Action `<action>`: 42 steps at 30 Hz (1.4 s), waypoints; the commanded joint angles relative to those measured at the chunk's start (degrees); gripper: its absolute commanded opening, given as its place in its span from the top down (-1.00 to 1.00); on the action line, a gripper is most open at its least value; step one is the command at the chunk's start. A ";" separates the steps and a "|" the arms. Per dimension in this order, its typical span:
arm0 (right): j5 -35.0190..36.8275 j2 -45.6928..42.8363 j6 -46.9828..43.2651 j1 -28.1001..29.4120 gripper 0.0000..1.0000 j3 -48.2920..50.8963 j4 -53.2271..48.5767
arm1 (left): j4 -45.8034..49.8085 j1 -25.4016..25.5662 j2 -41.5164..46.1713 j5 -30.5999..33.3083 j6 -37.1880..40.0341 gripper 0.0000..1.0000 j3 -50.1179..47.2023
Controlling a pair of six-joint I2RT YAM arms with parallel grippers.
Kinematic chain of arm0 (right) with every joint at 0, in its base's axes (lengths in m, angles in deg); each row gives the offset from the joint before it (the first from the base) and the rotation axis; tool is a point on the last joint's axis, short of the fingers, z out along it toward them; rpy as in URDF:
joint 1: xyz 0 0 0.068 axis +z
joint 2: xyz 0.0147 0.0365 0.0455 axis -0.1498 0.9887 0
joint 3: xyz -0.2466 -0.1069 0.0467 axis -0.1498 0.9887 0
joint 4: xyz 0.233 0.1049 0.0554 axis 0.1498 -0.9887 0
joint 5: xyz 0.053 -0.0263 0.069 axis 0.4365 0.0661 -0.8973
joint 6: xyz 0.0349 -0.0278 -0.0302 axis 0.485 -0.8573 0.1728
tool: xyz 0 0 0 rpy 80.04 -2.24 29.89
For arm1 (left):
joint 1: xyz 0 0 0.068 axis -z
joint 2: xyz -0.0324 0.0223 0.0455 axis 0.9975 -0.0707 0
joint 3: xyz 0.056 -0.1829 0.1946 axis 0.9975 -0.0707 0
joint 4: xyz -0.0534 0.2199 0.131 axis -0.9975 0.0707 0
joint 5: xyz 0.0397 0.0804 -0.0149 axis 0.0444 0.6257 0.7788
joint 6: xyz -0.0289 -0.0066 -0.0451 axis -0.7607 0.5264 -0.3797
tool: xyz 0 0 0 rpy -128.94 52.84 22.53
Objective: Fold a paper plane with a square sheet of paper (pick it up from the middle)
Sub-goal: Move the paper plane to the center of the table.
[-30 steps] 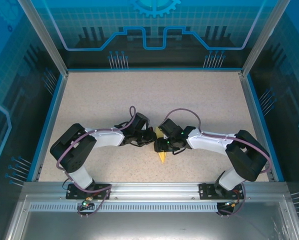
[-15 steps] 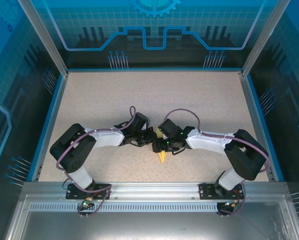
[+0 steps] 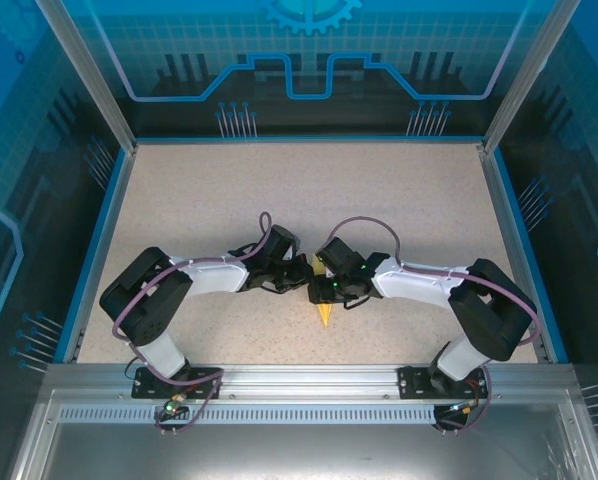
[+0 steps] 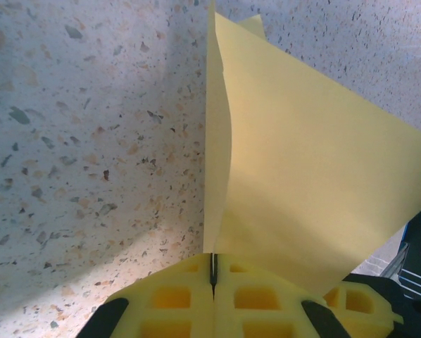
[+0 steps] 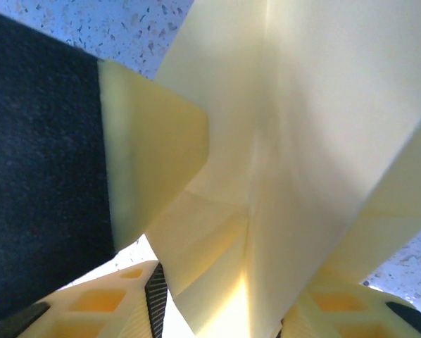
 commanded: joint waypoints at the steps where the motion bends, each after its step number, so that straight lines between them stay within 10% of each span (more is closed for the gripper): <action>1: 1.86 -1.06 0.06 1.05 0.19 1.08 -1.36 | 1.43 -0.20 0.42 -0.10 0.97 0.96 0.80; 29: -1.77 -3.77 0.60 -0.60 -0.19 3.36 1.98 | 2.55 -0.12 -0.51 0.98 3.61 0.98 1.31; 42: 0.12 -2.64 0.71 -0.89 0.29 3.01 0.37 | 2.50 -0.17 -0.28 1.15 3.81 0.98 1.10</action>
